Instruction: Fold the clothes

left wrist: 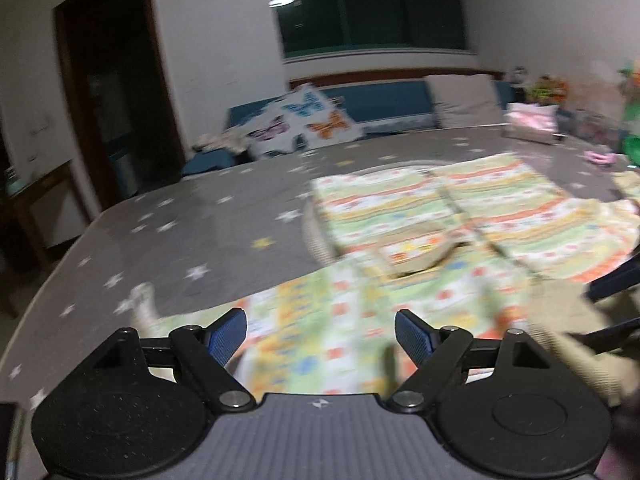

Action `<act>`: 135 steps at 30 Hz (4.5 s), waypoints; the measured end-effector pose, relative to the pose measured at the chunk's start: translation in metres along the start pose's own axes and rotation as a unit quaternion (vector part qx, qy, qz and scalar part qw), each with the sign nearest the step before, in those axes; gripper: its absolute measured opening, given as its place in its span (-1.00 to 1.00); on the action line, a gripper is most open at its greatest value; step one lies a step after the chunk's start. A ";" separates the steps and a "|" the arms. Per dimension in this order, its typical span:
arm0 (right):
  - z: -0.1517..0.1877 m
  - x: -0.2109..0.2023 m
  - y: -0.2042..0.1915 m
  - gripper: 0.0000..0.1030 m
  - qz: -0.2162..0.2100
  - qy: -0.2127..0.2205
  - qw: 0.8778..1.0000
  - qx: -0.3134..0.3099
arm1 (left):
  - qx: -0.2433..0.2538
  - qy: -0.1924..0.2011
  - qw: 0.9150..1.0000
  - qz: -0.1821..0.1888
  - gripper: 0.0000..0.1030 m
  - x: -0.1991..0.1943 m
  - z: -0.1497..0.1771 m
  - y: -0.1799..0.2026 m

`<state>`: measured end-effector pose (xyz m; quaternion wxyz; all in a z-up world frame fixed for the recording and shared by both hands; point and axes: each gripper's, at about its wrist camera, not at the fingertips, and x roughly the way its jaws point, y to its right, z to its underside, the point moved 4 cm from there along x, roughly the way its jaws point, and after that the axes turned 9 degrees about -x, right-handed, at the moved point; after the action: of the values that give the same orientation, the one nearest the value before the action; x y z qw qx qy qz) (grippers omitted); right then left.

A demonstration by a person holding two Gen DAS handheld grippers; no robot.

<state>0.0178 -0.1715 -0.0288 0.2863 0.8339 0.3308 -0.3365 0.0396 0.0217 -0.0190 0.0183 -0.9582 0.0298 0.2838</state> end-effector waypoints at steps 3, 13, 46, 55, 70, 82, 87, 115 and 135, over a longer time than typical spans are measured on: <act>0.000 -0.004 -0.004 -0.40 -0.001 0.004 1.000 -0.003 | 0.017 -0.002 0.999 0.029 0.46 0.002 0.000 0.020; 0.007 -0.012 0.004 -0.90 -0.010 0.019 0.999 0.035 | 0.034 -0.010 0.996 0.076 0.05 0.012 0.001 0.050; 0.006 0.002 0.009 -0.84 -0.043 0.024 0.997 0.065 | 0.008 0.012 0.998 0.061 -0.01 -0.012 0.005 0.029; -0.004 0.004 0.030 -0.81 -0.045 0.031 0.993 0.105 | -0.028 0.024 0.996 -0.085 0.19 -0.017 0.011 -0.049; -0.002 0.015 0.026 -0.75 -0.050 0.016 0.994 0.099 | -0.165 -0.010 0.982 -0.088 0.18 -0.012 0.003 -0.128; -0.002 0.016 0.026 -0.75 -0.052 0.014 0.994 0.097 | -0.142 -0.050 0.981 -0.123 -0.57 0.013 0.006 -0.154; -0.002 0.017 0.026 -0.74 -0.049 0.015 0.994 0.096 | -0.144 -0.025 0.982 -0.124 -0.77 0.013 -0.008 -0.175; -0.077 0.061 -0.026 -0.49 -0.067 0.034 0.997 0.005 | -0.120 0.060 0.991 -0.007 -0.76 -0.059 -0.100 -0.108; 0.035 -0.018 0.093 -0.47 0.020 0.038 0.978 0.206 | -0.066 0.005 0.974 0.218 -0.52 -0.004 -0.101 0.107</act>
<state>0.0640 -0.2599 -0.0130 0.1024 0.8937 0.2481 -0.3594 0.0845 -0.0905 0.0660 -0.1076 -0.9291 0.2189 0.2780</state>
